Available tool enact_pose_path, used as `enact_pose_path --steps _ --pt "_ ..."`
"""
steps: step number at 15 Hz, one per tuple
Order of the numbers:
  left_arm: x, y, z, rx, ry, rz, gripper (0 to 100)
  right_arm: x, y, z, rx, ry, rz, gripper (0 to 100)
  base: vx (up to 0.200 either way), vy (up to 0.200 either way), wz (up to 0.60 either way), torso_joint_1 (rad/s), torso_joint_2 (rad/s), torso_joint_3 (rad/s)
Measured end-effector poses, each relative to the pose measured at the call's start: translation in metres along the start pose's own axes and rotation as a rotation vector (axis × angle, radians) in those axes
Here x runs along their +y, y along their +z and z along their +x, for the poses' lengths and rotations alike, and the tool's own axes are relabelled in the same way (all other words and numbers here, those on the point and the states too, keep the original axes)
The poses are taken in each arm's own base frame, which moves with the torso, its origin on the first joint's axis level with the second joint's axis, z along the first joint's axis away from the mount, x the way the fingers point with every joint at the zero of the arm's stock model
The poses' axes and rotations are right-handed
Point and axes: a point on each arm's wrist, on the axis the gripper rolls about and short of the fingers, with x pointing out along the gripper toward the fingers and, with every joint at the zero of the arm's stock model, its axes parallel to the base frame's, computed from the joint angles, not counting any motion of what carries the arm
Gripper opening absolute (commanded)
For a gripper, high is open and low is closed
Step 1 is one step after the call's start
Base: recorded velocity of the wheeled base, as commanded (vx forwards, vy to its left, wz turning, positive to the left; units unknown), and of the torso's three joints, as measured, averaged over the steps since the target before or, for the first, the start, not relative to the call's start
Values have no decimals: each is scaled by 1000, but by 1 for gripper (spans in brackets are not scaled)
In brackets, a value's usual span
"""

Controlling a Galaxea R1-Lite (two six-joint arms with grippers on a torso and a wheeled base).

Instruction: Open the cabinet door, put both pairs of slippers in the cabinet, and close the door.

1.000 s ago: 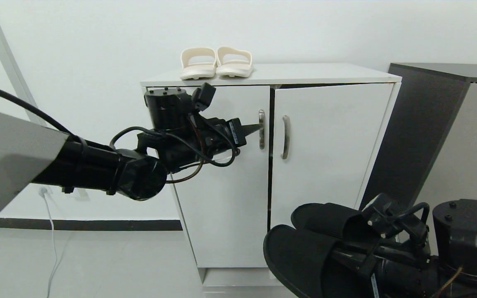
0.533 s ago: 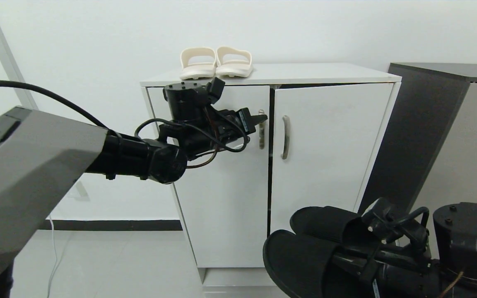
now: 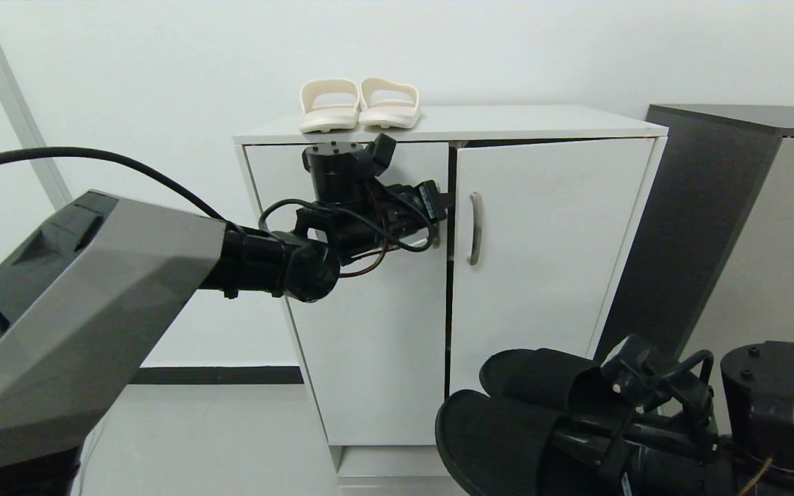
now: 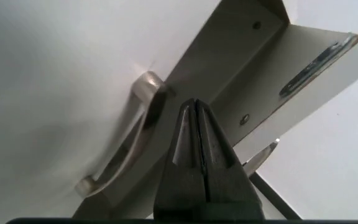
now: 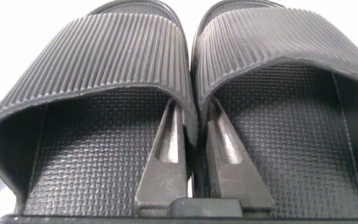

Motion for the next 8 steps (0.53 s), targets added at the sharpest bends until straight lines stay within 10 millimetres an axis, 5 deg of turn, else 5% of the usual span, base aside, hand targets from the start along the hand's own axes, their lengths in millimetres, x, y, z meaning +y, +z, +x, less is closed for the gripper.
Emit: enact_pose_path --steps 5,8 --pt "-4 -7 8 13 -12 -4 0 0 0 1 3 -2 0 0 -160 0 0 4 3 4" --pt "-40 -34 15 63 -86 -2 0 2 -2 0 9 10 -4 0 -200 0 0 -4 4 4"
